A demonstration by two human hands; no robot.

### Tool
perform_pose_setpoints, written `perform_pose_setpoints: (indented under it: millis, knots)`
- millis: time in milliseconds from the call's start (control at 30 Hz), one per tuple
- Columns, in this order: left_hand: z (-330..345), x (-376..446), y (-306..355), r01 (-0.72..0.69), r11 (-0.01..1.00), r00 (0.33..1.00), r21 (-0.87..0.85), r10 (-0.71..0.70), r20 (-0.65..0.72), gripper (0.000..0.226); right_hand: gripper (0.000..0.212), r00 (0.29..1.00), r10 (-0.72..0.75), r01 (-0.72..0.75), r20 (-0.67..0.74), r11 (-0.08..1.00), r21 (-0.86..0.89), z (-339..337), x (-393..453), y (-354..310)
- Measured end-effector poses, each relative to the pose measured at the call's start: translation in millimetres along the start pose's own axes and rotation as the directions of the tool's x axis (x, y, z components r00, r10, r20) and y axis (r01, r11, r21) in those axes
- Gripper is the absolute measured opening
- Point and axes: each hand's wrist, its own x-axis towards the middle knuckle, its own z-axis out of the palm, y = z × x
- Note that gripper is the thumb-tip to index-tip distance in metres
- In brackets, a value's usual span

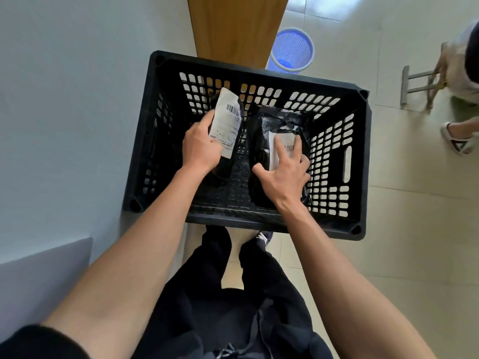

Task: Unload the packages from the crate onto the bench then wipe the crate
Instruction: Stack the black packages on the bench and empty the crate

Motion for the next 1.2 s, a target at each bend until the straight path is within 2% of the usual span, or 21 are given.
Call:
perform_pose_setpoints:
  millis: [100,233,400,600,767,933,1200]
  knots:
    - [-3,-8,10,0.017,0.999,0.999,-0.050,-0.019,-0.034,0.071,0.084,0.999,-0.014,0.015,-0.038,1.000,0.025,-11,-8,2]
    - [-13,-25,29,-0.029,0.995,0.994,-0.090,0.020,-0.104,0.072,0.083,0.996,-0.035,0.040,-0.083,0.998,0.055,-28,-18,10]
    - [-28,-65,61,-0.145,0.983,0.971,-0.114,0.120,-0.205,0.067,0.084,0.981,-0.092,0.114,-0.172,0.986,0.122,-68,-42,23]
    - [-33,-122,121,-0.310,0.939,0.930,-0.150,0.267,-0.254,0.065,0.086,0.939,-0.132,0.183,-0.316,0.974,0.136,-131,-78,55]
    - [-10,-161,183,-0.386,0.896,0.917,-0.219,0.345,-0.202,0.069,0.087,0.904,-0.062,0.134,-0.423,0.981,0.142,-178,-107,107]
    - [34,-198,232,-0.436,0.850,0.896,-0.296,0.440,-0.058,0.072,0.086,0.854,0.083,0.015,-0.514,0.983,0.183,-208,-140,178]
    - [138,-252,305,-0.544,0.785,0.767,-0.296,0.608,0.204,0.076,0.084,0.698,0.448,-0.325,-0.559,0.893,0.311,-219,-208,306]
